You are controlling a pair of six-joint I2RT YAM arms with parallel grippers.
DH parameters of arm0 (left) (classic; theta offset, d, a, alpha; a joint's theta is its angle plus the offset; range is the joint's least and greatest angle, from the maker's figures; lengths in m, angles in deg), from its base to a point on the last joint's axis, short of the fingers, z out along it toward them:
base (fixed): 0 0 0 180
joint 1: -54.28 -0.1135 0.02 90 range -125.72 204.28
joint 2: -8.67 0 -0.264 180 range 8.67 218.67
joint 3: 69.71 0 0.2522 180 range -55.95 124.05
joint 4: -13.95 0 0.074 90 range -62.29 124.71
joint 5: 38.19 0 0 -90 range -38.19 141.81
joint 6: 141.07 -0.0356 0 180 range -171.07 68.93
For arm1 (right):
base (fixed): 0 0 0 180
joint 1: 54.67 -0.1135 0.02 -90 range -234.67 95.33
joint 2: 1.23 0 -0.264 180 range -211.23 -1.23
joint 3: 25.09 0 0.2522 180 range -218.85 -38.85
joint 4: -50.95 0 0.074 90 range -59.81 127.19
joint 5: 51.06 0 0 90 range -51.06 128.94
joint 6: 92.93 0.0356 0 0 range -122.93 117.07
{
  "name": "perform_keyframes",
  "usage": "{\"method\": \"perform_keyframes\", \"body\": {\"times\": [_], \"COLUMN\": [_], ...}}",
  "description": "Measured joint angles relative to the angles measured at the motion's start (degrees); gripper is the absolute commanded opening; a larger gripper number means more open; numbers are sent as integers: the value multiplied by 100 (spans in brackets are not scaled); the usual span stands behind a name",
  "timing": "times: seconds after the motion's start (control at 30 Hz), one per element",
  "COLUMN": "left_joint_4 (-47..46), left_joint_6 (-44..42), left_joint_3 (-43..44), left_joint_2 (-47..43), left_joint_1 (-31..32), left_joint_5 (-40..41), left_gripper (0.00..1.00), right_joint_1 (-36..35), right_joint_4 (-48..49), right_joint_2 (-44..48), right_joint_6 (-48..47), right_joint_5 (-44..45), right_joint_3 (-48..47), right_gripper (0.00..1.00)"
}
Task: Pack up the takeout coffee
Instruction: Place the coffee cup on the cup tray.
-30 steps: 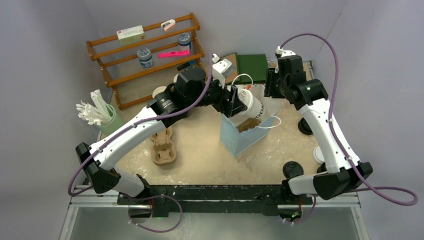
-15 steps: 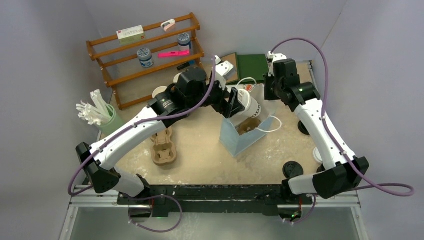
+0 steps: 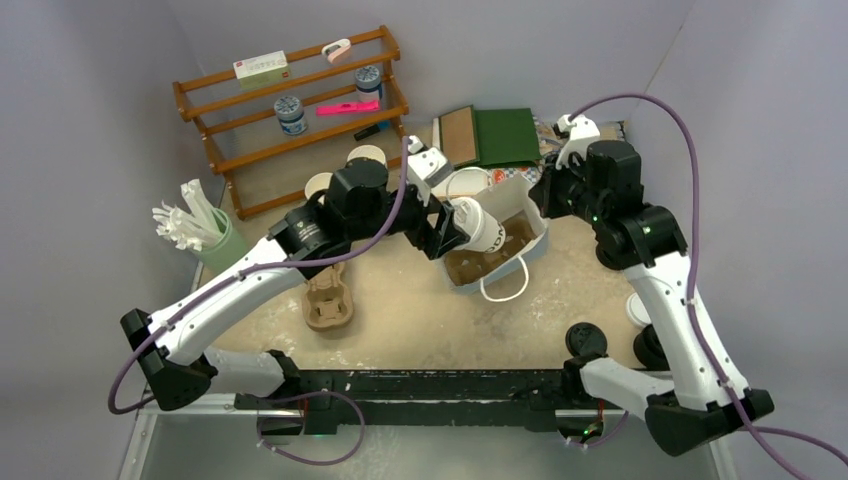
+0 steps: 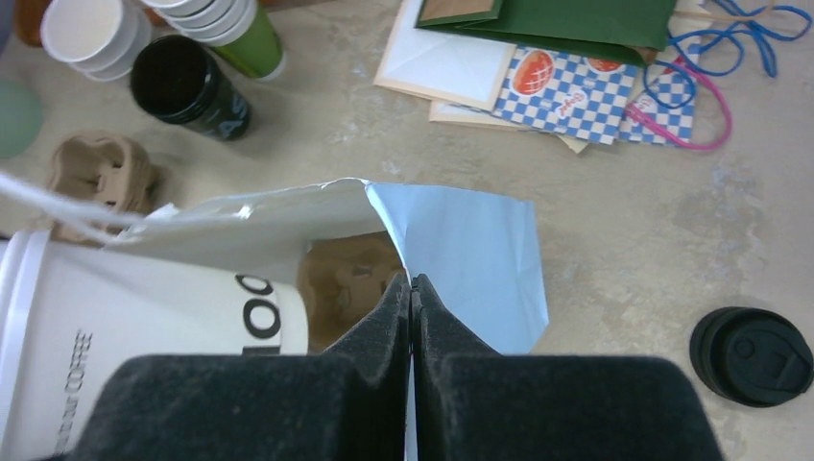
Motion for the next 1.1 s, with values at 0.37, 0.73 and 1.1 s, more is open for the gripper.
{"method": "perform_keyframes", "body": {"times": [0.37, 0.73, 1.1], "left_joint_4": [-192, -341, -323], "left_joint_6": [-229, -586, -800], "left_joint_3": [-723, -772, -741], "left_joint_2": [-236, 39, 299], "left_joint_1": [544, 1016, 1311], "left_joint_5": [160, 660, 1491], "left_gripper": [50, 50, 50], "right_joint_1": [0, 0, -15], "right_joint_4": [-144, -116, 269], "right_joint_2": [636, 916, 1139], "right_joint_6": [-238, -765, -1471], "right_joint_5": [-634, -1040, -1558], "right_joint_3": [374, 566, 1027], "right_gripper": [0, 0, 0]}}
